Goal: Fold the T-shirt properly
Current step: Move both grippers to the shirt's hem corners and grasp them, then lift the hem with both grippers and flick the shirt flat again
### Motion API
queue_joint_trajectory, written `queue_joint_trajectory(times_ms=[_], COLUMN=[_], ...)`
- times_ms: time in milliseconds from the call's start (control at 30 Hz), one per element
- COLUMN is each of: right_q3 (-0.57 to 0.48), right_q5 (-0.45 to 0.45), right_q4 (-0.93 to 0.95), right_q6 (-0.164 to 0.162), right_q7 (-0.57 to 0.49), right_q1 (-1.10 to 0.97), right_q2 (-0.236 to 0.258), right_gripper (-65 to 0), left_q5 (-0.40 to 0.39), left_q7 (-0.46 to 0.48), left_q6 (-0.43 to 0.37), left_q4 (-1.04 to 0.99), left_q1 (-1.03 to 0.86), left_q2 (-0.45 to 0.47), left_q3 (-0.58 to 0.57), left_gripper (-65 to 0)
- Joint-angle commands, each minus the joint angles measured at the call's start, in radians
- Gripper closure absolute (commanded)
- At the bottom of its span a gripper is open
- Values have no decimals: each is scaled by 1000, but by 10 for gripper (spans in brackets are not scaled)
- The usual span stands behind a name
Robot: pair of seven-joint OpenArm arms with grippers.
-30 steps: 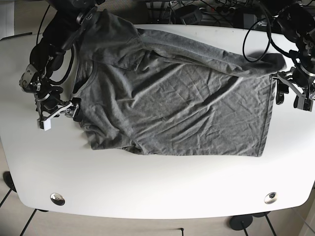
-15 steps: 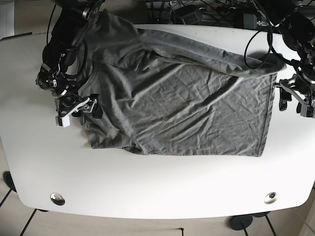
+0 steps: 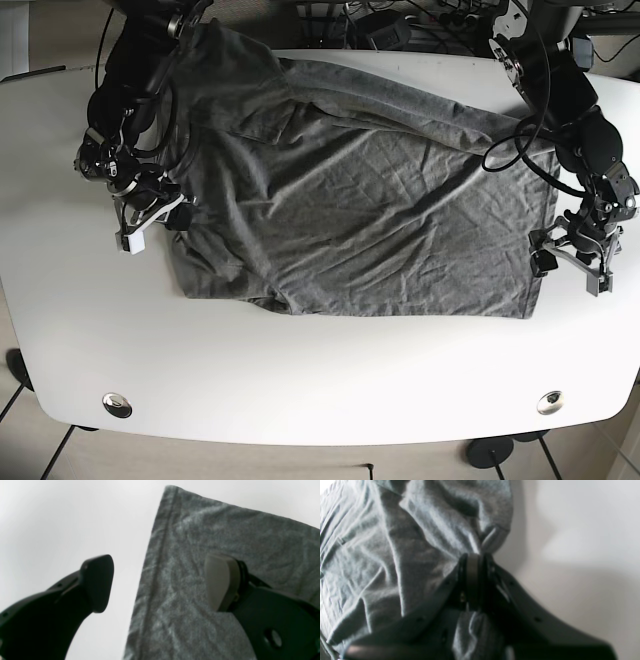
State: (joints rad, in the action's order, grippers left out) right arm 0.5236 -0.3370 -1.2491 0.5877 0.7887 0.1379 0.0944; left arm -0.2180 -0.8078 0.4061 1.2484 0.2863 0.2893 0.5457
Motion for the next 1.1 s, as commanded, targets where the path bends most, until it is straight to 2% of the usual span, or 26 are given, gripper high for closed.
queue_joint_trajectory(times_ms=[33, 133, 233, 300, 433, 567, 600, 667, 700, 767, 867, 900, 1000, 1100], right_q3=[0, 2, 2, 2, 2, 2, 3, 3, 7, 8, 5, 5, 5, 5], right_q5=[3, 3, 3, 3, 3, 3, 3, 3, 3, 3, 3, 3, 2, 2], right_q4=[-16, -16, -16, -16, -16, -16, -16, -16, -16, -25, -129, -176, -278, -373], right_q6=[4, 4, 4, 4, 4, 4, 4, 4, 4, 4, 5, 5, 5, 5], right_q7=[5, 5, 5, 4, 2, -1, -1, -1, -2, -2, -4, 1, 10, 57], right_q1=[13, 13, 13, 13, 18, 19, 19, 19, 19, 16, -13, -24, -57, -71], right_q2=[11, 11, 9, 11, 6, 6, 6, 8, 8, 9, 5, 5, 5, 9], right_gripper=[-19, -19, -19, -19, -19, -19, -19, -19, -19, -19, -19, -19, -19, -19], left_q5=[-11, -13, -16, -14, -16, -19, -19, -18, -16, -16, -18, -19, -13, -11], left_q7=[66, 163, 202, 206, 202, 164, 160, 164, 164, 164, 121, 81, -22, -43], left_q6=[-14, -9, -6, 4, 133, 193, 216, 227, 227, 231, 261, 290, 292, 292], left_q4=[-100, -322, -442, -494, -594, -634, -634, -634, -634, -634, -534, -460, -183, -40], left_q1=[60, 136, 178, 207, 245, 244, 242, 241, 241, 241, 233, 210, 132, 98], left_q2=[46, 75, 97, 97, 97, 86, 67, 61, 61, 61, 63, 63, 55, 54], left_q3=[-48, -62, -63, -65, -123, -189, -189, -186, -184, -184, -183, -181, -141, -152], left_gripper=[-547, -547, -547, -547, -542, -535, -476, -306, -179, -18, 0, 0, 0, 0])
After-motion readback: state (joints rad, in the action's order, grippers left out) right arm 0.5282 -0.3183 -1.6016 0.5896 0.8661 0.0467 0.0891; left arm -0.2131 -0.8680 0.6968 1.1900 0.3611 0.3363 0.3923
